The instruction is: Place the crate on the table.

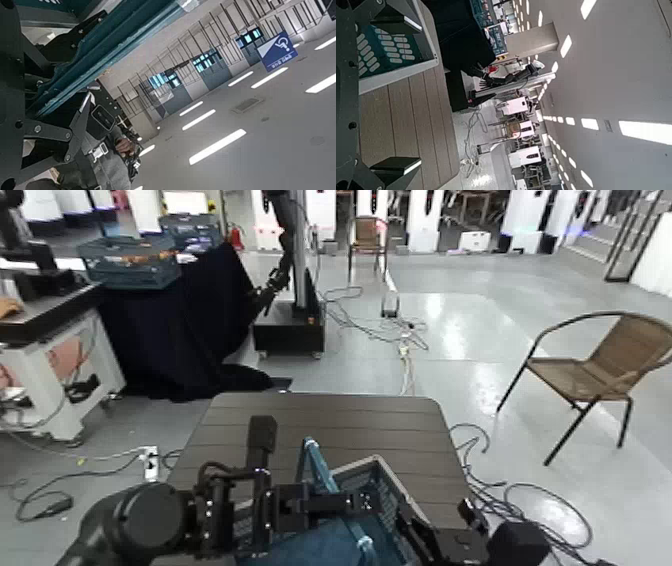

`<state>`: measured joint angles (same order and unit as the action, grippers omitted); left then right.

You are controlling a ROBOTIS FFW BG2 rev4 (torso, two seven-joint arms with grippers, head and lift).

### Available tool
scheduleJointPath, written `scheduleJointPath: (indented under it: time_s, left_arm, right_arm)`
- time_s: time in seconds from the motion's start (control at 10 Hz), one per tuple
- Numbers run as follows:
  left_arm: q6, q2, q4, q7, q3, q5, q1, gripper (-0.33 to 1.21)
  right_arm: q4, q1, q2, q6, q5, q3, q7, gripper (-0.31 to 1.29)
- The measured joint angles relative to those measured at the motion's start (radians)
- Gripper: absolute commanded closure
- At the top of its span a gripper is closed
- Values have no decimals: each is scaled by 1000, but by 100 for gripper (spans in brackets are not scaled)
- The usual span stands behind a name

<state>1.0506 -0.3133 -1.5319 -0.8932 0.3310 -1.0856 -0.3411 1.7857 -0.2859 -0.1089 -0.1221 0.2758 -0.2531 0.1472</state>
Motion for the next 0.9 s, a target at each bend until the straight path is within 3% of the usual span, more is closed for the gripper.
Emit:
scheduleJointPath:
  time_s: [0.4,0.9]
  left_arm:
    - [0,-12,18,-96,42,68,-37,119]
    - [-7,-10,32,-95,43,81,-44,119]
  right_arm:
    - [-3,2,-2,-5,2,0,0,14]
    - [-3,2,-2,-5,3,-2,0,14]
